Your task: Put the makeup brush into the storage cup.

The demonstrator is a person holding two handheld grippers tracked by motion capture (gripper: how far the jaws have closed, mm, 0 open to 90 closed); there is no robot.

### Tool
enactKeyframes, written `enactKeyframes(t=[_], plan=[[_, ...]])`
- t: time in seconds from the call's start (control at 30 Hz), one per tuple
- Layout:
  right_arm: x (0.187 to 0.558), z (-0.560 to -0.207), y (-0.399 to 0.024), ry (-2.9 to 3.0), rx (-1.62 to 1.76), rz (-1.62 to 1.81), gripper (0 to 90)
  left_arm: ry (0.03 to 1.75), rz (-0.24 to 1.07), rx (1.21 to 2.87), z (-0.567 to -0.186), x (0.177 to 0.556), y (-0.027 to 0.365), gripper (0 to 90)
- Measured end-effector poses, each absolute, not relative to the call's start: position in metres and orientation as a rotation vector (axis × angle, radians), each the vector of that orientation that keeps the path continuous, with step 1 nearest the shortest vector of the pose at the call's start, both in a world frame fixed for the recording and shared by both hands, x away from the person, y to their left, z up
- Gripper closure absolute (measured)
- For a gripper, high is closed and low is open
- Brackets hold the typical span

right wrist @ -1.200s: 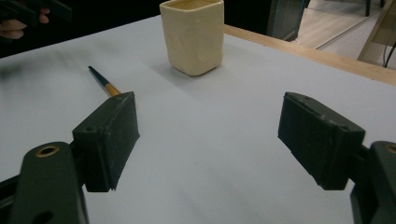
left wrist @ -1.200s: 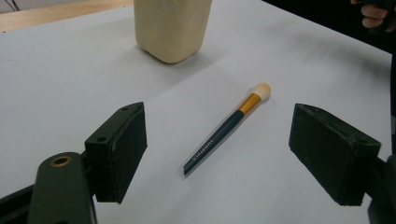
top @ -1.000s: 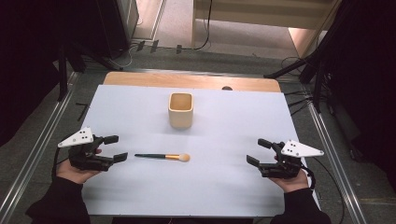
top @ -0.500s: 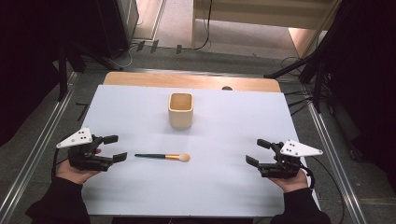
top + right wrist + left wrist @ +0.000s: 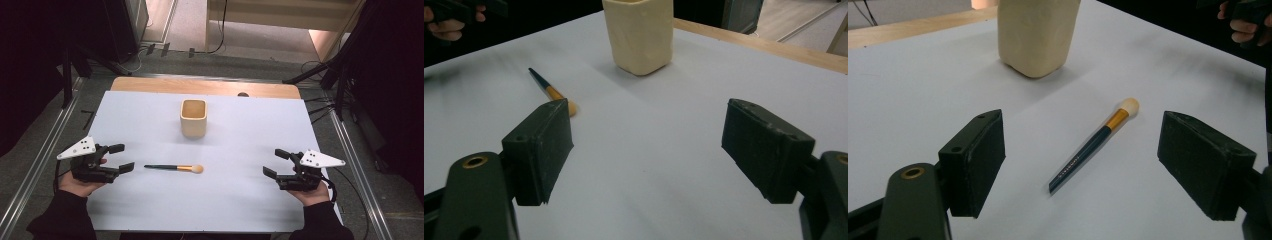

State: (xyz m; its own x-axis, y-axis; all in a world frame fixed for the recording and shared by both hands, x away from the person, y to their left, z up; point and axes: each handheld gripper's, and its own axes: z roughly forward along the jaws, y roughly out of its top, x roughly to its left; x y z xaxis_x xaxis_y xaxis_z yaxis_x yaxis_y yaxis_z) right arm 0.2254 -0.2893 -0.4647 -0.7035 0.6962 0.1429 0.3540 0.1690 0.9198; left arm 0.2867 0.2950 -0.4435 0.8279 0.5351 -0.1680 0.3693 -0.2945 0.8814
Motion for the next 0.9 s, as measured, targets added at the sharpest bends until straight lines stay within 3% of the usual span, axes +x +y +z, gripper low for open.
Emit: enactKeyframes(t=[0.9], plan=[[0.226, -0.464, -0.288, 2.134, 0.983, 1.576, 21.1, 0.637, 0.115, 1.937, -0.439, 0.31, 0.264, 20.7]])
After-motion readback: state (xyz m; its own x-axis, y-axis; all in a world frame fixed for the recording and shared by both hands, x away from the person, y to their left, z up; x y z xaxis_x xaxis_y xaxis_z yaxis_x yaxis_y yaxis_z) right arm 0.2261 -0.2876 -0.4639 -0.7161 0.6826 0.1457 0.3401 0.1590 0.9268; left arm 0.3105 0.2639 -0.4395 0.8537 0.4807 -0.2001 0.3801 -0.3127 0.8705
